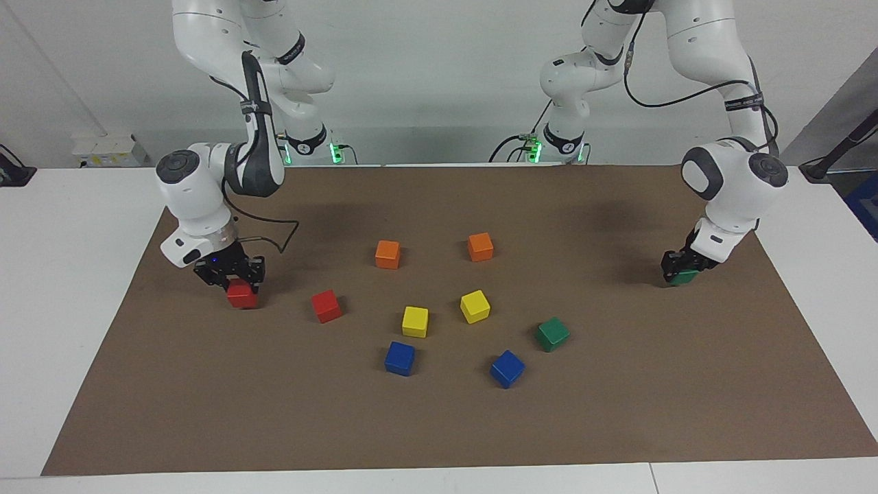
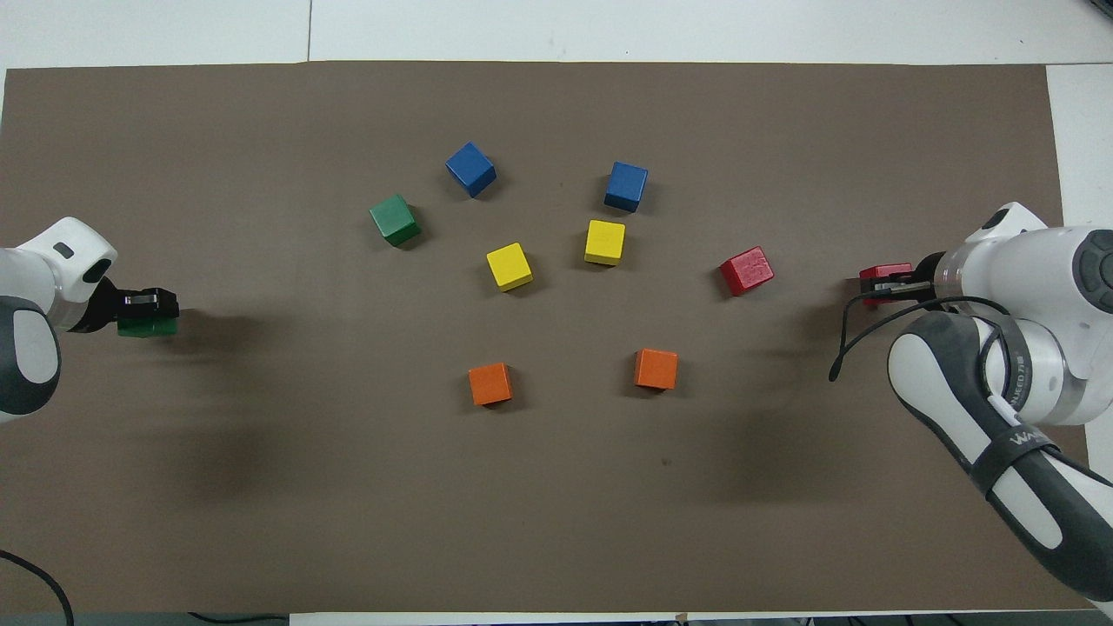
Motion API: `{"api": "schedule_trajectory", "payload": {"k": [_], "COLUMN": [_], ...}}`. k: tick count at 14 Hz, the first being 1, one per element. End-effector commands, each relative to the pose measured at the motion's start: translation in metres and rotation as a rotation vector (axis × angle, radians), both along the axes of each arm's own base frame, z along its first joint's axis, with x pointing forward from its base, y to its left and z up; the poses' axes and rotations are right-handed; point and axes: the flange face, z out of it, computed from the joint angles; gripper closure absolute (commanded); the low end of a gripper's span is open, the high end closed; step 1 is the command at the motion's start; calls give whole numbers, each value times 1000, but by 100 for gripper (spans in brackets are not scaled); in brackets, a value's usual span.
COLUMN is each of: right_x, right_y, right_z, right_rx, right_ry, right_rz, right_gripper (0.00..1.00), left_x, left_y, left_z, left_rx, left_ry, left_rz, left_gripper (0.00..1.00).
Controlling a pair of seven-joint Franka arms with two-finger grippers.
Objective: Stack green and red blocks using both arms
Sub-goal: 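Lower and release the green cube while the right gripper releases red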
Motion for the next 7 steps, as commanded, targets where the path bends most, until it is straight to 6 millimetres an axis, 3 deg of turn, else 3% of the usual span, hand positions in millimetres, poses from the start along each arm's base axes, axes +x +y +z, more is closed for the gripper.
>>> {"api": "schedule_trajectory", "payload": {"k": [1,7], "right_x": [-8,-13], "right_y": [-10,-10], "right_z": [-4,-8], "right_rx": [0,0], "right_ry": [-5,4], "right_rz": [23,23], "right_gripper": [89,79], "left_x": [-3,-6], "left_y": [11,20], "left_z": [-13,-17], "left_rx": [5,2], "left_ry": [-17,-19], "left_rz": [-35,-11], "left_gripper": [100,100]}}
